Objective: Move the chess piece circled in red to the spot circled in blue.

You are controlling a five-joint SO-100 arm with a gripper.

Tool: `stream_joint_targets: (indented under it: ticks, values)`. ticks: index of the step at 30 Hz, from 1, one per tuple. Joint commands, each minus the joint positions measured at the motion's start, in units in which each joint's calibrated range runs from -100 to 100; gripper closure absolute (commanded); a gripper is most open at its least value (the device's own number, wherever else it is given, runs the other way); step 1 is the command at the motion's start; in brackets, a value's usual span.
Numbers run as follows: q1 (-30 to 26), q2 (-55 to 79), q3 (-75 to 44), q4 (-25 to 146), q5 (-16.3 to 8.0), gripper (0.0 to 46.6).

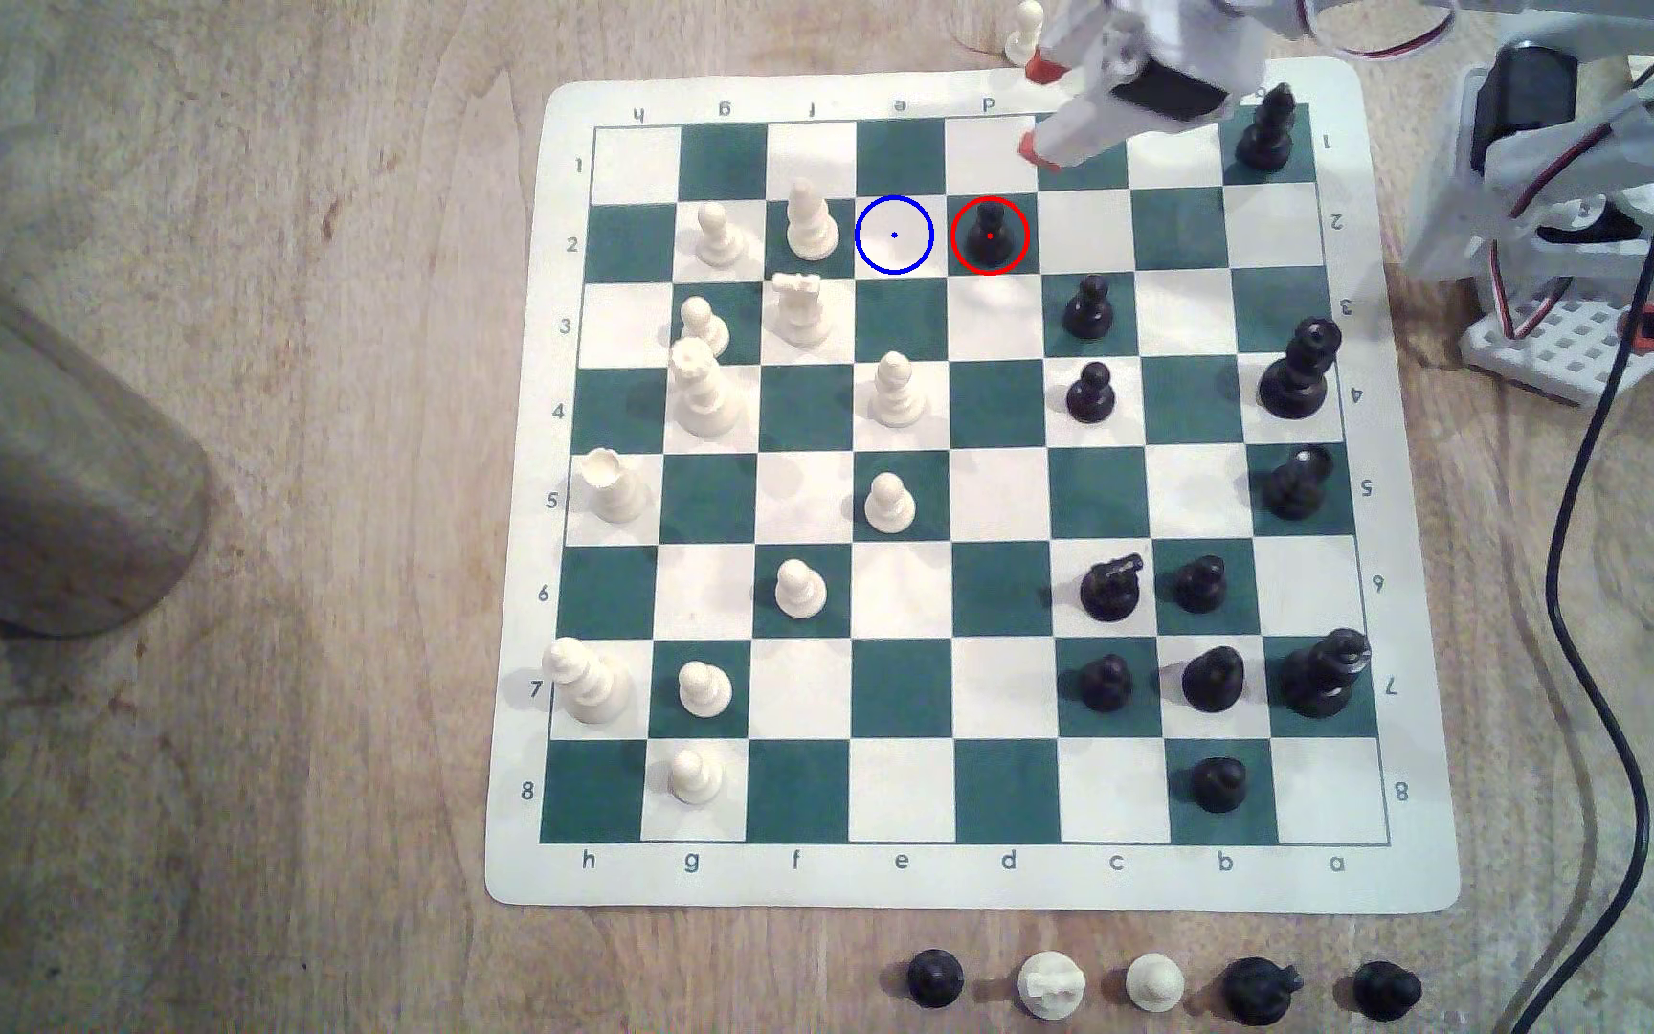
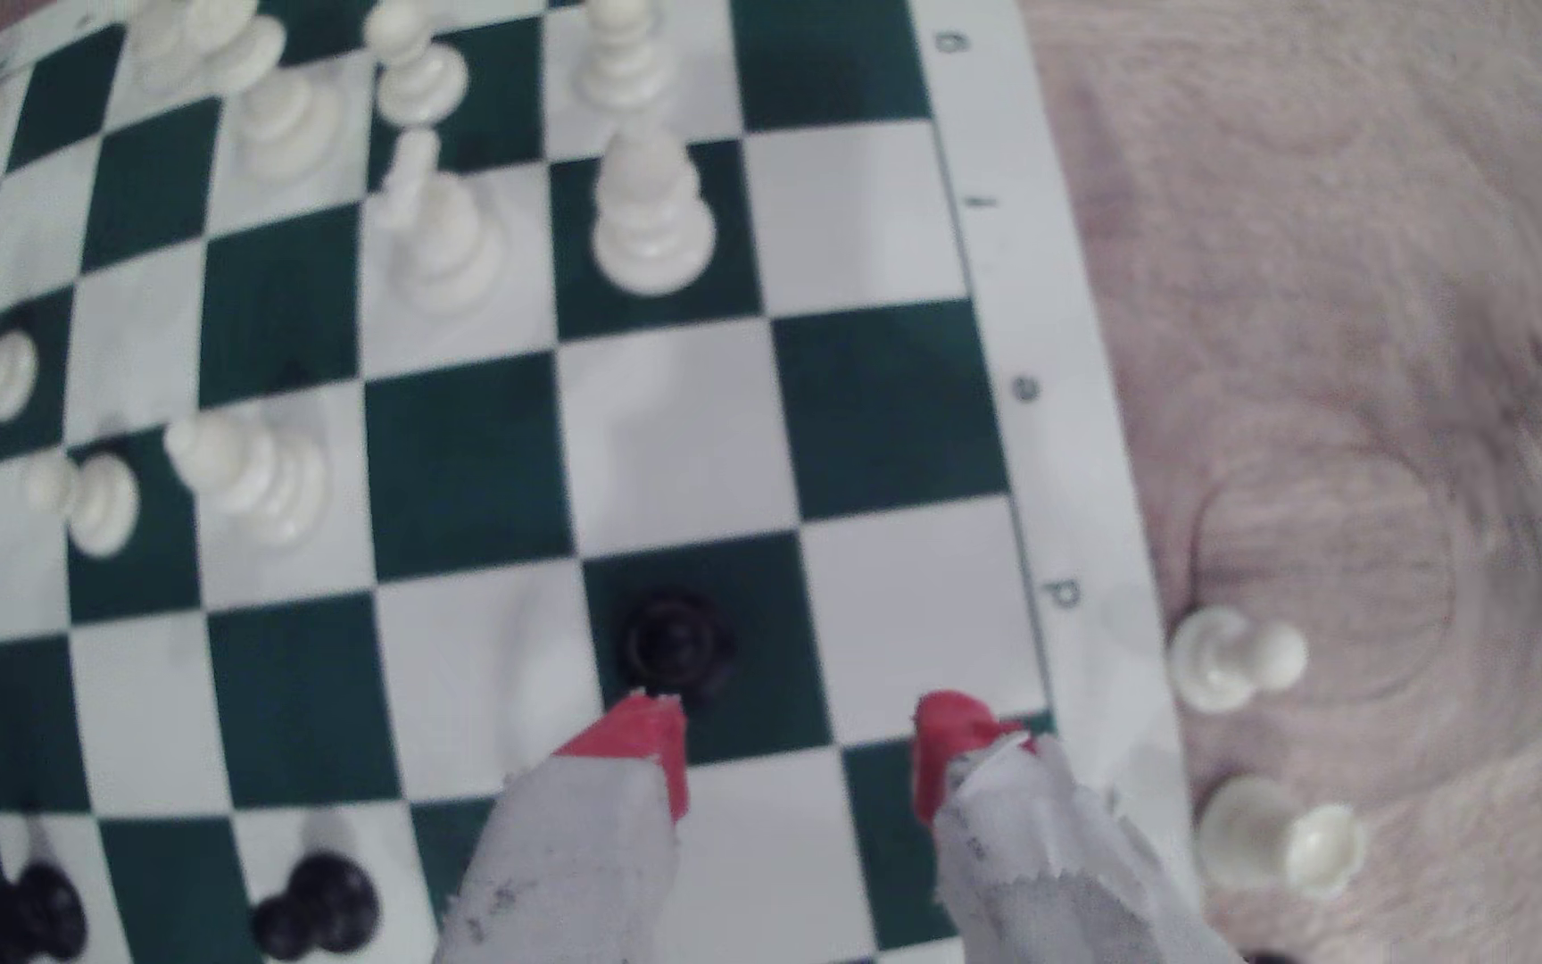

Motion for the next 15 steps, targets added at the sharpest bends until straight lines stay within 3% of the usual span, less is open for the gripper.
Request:
stream_joint_targets:
  ticks: [1,10,15]
  values:
    - [-0.2,5.2,-7.4,-0.7,-4.7,34.5]
    - [-1.7,15.0,-15.0,-0.7,-11.3,34.2]
    - [-2.5,19.7,-17.4,-0.5,-12.8,34.2]
